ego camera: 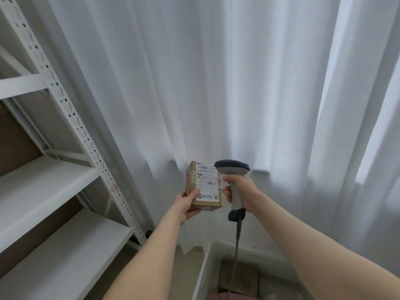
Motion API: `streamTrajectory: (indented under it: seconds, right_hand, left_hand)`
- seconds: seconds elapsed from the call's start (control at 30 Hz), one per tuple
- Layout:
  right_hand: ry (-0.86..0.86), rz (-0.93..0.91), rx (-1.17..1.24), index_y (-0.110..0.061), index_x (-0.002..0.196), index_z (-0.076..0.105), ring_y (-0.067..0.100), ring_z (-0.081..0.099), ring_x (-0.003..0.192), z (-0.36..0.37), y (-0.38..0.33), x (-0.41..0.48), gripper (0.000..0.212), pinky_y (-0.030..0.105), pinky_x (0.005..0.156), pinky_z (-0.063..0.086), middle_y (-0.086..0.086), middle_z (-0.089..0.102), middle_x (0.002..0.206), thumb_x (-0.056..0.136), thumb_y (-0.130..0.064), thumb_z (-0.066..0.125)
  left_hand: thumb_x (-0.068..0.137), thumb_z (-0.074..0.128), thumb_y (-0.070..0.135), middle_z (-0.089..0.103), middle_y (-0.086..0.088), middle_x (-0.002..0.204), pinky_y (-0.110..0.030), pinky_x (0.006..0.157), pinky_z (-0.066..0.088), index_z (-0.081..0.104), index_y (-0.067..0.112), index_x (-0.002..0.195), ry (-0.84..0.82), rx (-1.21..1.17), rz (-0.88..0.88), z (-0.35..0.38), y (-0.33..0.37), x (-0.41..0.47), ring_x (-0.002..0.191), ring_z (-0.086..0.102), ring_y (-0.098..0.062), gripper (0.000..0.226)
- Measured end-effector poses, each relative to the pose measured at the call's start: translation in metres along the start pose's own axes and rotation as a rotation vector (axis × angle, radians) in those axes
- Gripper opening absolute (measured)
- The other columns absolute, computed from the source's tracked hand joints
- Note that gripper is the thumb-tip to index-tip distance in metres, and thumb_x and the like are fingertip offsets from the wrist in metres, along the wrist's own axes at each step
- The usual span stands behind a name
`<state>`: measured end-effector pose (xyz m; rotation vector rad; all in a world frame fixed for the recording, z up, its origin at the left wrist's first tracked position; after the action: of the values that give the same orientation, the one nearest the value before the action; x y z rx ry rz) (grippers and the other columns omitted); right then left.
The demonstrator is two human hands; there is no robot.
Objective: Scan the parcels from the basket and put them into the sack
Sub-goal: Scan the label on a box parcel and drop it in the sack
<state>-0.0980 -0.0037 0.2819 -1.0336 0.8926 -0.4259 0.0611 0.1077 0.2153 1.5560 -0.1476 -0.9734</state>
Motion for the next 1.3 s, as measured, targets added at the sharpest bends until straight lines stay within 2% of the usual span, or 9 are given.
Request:
streamTrajectory:
  seconds: [0.17,0.3,0.4,0.53,0.87,1.07,1.17,1.3]
  right_hand:
    - [-0.058,0.023,-0.133,-0.004,0.088,0.055,0.015,0.049,0.042,0.035,0.009,-0.025,0.008,0.022,0.045,0.046,0.011,0.055,0.063,0.091,-0.010,0.059]
    - [-0.058,0.031,-0.188,-0.005,0.091,0.055,0.015,0.050,0.042,0.049,0.021,-0.038,0.008,0.022,0.045,0.047,0.011,0.057,0.061,0.091,-0.011,0.060]
    - [-0.064,0.032,-0.201,-0.005,0.089,0.055,0.014,0.050,0.040,0.058,0.025,-0.045,0.006,0.021,0.044,0.047,0.008,0.057,0.055,0.090,-0.010,0.058]
    - [-0.077,0.025,-0.233,-0.006,0.088,0.055,0.014,0.050,0.039,0.067,0.027,-0.052,0.006,0.022,0.044,0.047,0.007,0.057,0.052,0.089,-0.010,0.058]
    - [-0.069,-0.008,-0.298,-0.007,0.091,0.057,0.015,0.051,0.043,0.080,0.021,-0.064,0.007,0.024,0.047,0.049,0.007,0.057,0.054,0.086,-0.010,0.059]
    - [-0.054,-0.027,-0.315,-0.007,0.085,0.054,0.015,0.048,0.042,0.085,0.017,-0.070,0.004,0.022,0.045,0.047,0.007,0.055,0.053,0.087,-0.009,0.057]
    - [-0.054,-0.020,-0.338,-0.007,0.087,0.054,0.015,0.048,0.043,0.087,0.019,-0.073,0.003,0.022,0.045,0.047,0.007,0.055,0.053,0.088,-0.009,0.057]
    - [-0.036,-0.011,-0.336,-0.007,0.091,0.053,0.015,0.049,0.042,0.087,0.025,-0.073,0.006,0.022,0.046,0.048,0.006,0.055,0.052,0.087,-0.008,0.057]
  left_hand:
    - [0.090,0.064,0.026,0.067,-0.011,0.105,-0.036,0.066,0.056,0.047,0.010,0.130,0.011,-0.078,-0.022,-0.032,-0.001,-0.013,0.089,0.065,-0.026,0.047]
    - [0.091,0.062,0.028,0.065,-0.015,0.111,-0.035,0.059,0.055,0.048,0.009,0.127,0.033,-0.089,-0.027,-0.052,0.000,-0.021,0.092,0.063,-0.029,0.043]
    - [0.091,0.062,0.030,0.064,-0.016,0.117,-0.039,0.069,0.056,0.048,0.010,0.129,0.031,-0.091,-0.024,-0.061,-0.001,-0.024,0.096,0.063,-0.030,0.045]
    - [0.092,0.061,0.031,0.064,-0.014,0.109,-0.039,0.068,0.054,0.048,0.011,0.127,0.032,-0.112,-0.018,-0.071,-0.002,-0.028,0.093,0.062,-0.030,0.043]
    - [0.092,0.060,0.032,0.064,-0.015,0.115,-0.042,0.076,0.055,0.048,0.009,0.127,0.025,-0.105,-0.005,-0.088,0.002,-0.031,0.101,0.061,-0.032,0.044]
    - [0.093,0.059,0.032,0.063,-0.016,0.117,-0.042,0.074,0.054,0.049,0.008,0.129,0.011,-0.107,-0.007,-0.086,0.002,-0.033,0.104,0.061,-0.033,0.045]
    - [0.093,0.059,0.032,0.063,-0.015,0.112,-0.042,0.074,0.055,0.048,0.008,0.129,0.001,-0.114,-0.015,-0.088,-0.002,-0.034,0.097,0.061,-0.031,0.044]
    - [0.093,0.059,0.032,0.063,-0.015,0.116,-0.042,0.069,0.055,0.048,0.008,0.129,0.004,-0.102,-0.027,-0.092,-0.007,-0.034,0.101,0.061,-0.032,0.044]
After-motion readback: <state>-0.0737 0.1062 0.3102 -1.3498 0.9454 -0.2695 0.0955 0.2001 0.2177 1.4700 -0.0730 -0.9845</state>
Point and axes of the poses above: each hand's wrist, its own x-axis towards the middle knuckle, its own z-axis out of the palm, y = z × x, the point moved 8 cm from there along x, towards the middle knuckle
